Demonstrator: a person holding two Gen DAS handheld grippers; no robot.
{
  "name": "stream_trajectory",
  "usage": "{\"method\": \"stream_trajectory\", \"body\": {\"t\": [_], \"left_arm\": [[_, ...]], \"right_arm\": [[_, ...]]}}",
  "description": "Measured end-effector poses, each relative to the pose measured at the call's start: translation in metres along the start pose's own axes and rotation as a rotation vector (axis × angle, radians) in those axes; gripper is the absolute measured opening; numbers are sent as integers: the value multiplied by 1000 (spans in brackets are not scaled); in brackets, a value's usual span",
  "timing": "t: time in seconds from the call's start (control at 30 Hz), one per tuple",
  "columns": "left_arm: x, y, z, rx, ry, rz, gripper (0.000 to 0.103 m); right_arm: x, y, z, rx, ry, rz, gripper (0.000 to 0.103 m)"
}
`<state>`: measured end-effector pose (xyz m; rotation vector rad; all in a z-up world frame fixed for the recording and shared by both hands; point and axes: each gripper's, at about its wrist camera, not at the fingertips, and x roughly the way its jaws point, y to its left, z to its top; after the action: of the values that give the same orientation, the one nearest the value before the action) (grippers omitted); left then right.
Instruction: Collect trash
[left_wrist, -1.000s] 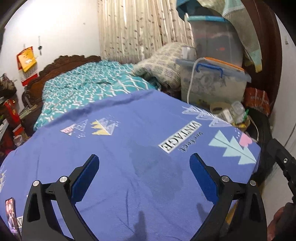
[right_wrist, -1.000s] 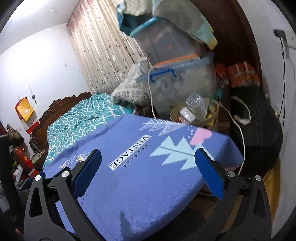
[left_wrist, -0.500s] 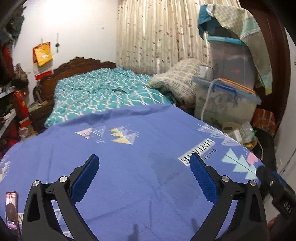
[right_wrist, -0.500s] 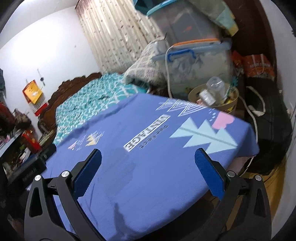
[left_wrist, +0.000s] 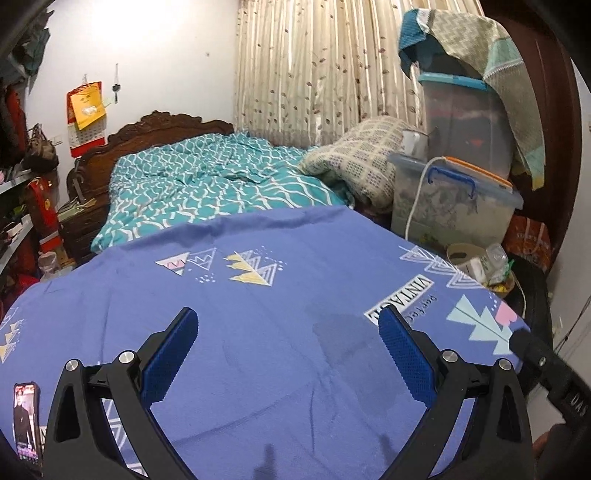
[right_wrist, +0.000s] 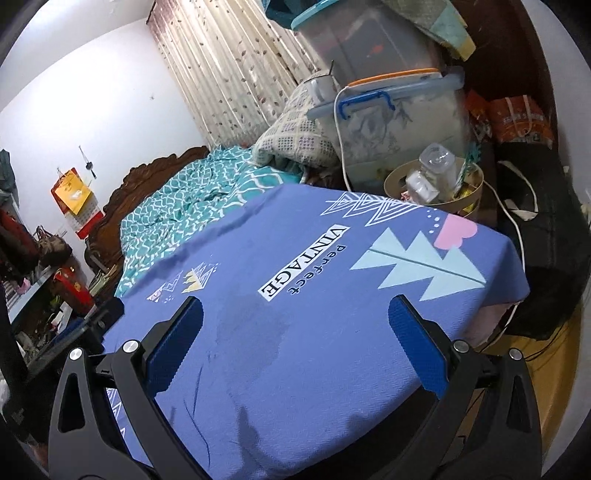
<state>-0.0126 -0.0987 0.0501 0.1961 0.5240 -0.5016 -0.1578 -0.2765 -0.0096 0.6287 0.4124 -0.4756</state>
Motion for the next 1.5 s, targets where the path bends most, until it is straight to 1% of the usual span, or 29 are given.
{"method": "stream_trajectory", "body": {"t": [0.2,0.43,0.63,0.77,1.07,1.3,1.5], "left_arm": [[5,-11,-6,33,21,-17,94],[0,-16,-7,48,17,-24,94],[-3,-27,-10,81,16,-49,94],[-2,-33,-14,97,36,-66,94],[0,-41,-16,111,40,-57,94],[0,-40,-17,93,27,-42,94],[3,-40,-18,81,43,-32,94]], "right_arm": [[-2,1,-1,-10,-13,-6,100],[-9,1,-2,-13,-29,-3,99],[-10,1,-4,-14,-26,3,99],[-12,1,-6,-12,-28,1,99],[-14,-1,-7,-3,-31,0,99],[-14,-2,-7,0,-27,-3,100],[-14,-1,-9,2,-26,-4,100]]}}
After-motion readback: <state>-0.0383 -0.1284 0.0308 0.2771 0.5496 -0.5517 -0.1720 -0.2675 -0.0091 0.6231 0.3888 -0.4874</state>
